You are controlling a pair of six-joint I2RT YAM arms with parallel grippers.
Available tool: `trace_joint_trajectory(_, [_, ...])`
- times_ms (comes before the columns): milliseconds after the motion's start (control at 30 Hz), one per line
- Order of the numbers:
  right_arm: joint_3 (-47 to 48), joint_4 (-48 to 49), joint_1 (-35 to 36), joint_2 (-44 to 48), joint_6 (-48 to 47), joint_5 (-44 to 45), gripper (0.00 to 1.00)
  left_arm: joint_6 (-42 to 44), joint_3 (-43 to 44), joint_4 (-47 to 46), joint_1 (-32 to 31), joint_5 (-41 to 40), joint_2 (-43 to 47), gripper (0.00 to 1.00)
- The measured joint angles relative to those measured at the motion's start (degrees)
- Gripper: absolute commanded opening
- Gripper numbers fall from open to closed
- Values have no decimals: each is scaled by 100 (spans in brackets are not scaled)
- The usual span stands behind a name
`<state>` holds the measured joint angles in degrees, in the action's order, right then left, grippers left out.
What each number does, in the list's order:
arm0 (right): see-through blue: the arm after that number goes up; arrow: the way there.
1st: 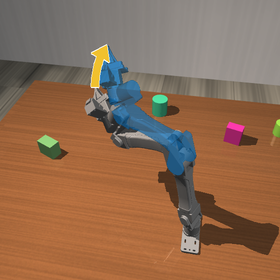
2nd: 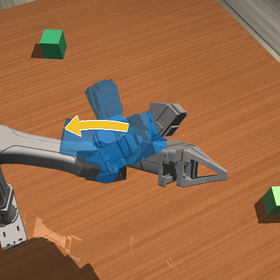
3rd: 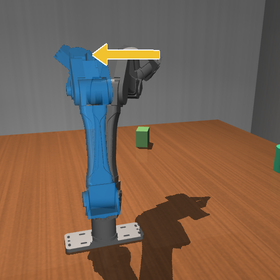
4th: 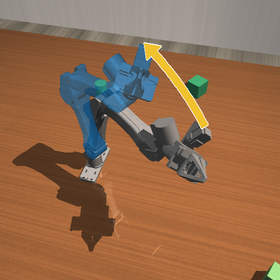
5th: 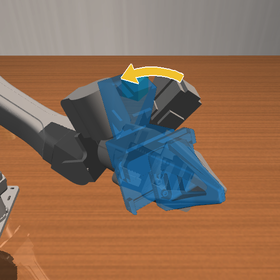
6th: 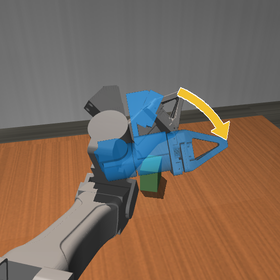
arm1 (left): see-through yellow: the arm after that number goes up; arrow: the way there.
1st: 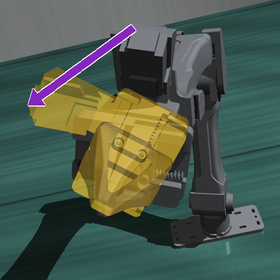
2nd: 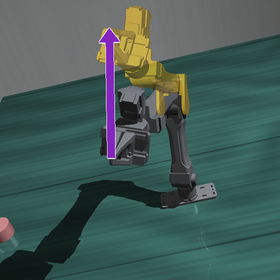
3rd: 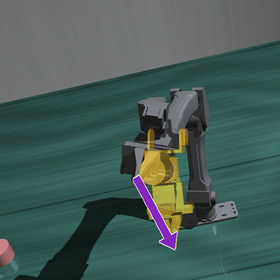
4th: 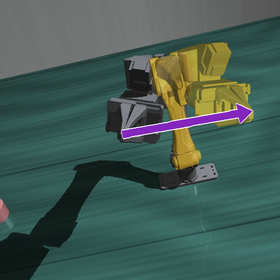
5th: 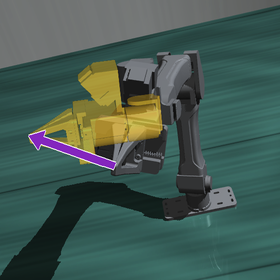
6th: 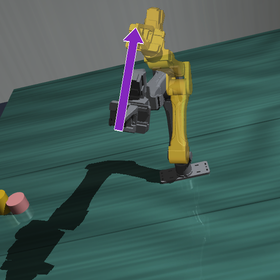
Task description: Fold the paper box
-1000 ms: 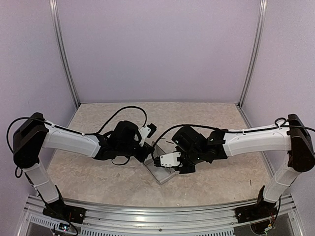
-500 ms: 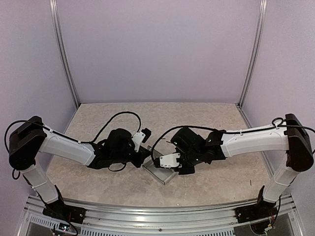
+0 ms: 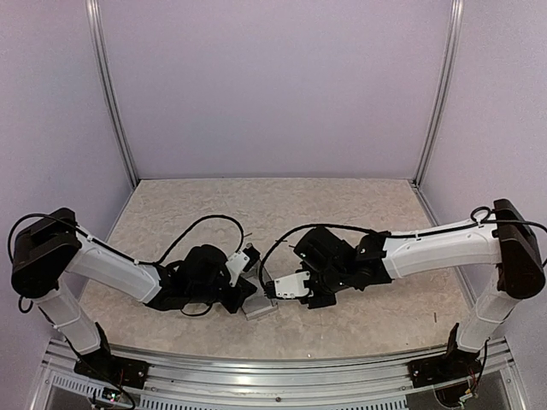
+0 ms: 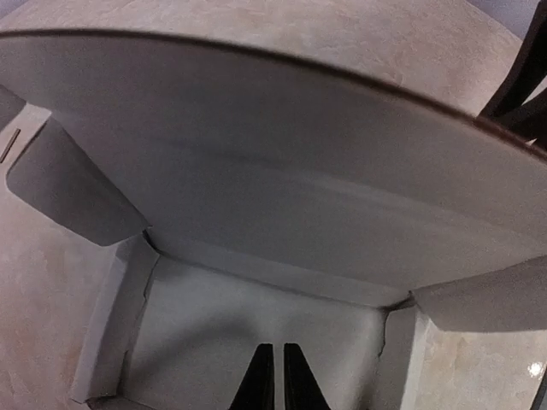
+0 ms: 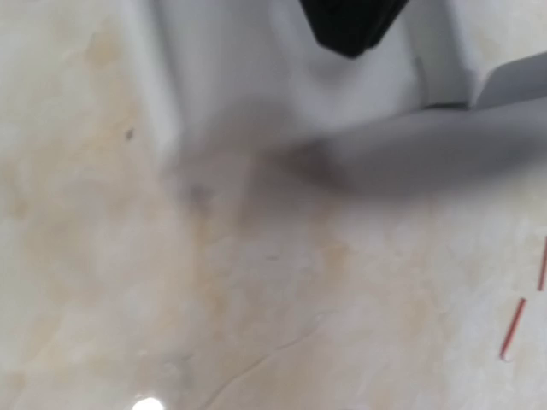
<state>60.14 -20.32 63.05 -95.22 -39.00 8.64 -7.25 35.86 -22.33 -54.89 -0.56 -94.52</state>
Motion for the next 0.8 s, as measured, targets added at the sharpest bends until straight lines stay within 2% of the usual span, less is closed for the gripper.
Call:
trace_joint_trajectory(300, [-192,66,2,127,-195,-136,30,-28,-365,-24,-201,-289,114,9])
trace_joint_trajectory(467, [-195,72,4,155,-221,-133,31,-26,-380,101,-382,-625,640,13])
trace_joint_trajectory(633, [-192,39,4,389,-260,-216,41,-315,-365,341,-428,-922,1239,24])
trace_joint_trajectory(800, [35,13,7,356,-136,-501,47,-931,-275,1005,-195,-1040,1165,33])
